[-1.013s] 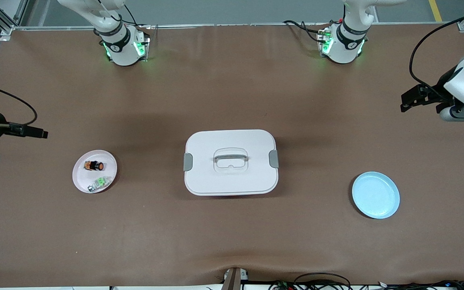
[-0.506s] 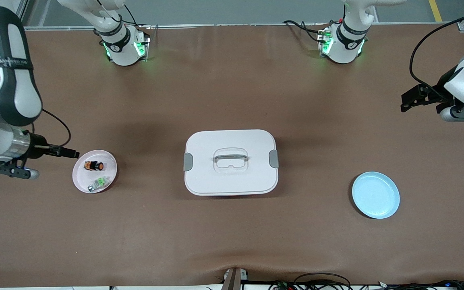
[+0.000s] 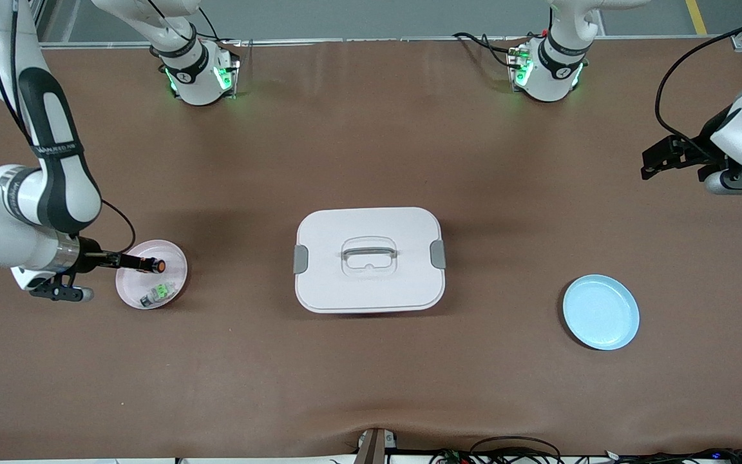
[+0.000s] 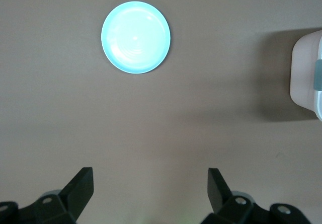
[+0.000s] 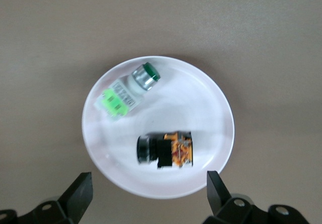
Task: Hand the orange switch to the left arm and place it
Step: 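Move the right gripper over the white plate toward the black switch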
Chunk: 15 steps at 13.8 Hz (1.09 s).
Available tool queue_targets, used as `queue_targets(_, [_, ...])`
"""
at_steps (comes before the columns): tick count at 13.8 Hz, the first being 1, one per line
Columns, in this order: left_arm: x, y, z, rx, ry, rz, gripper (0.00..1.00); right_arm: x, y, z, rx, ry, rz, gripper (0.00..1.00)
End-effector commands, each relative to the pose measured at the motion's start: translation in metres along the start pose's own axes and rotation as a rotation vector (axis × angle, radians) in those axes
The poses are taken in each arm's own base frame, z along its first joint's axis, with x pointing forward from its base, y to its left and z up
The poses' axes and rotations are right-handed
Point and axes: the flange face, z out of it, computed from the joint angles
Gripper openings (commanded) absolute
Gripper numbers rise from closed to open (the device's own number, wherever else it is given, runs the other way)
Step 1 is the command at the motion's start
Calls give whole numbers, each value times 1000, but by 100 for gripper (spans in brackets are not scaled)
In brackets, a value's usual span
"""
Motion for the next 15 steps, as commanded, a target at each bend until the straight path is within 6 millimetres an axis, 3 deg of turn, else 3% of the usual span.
queue_targets(1, [1,-2,-4,12,-6,4,100,5,0,14,10,8,-15,100])
queue_targets(7, [3,-2,-2,12,-10,4,100,-16,13,57,-7,32,-15,100])
queue_targets(15, [3,-3,-2,12,-10,2,100,-19,12,68,16,37,12,100])
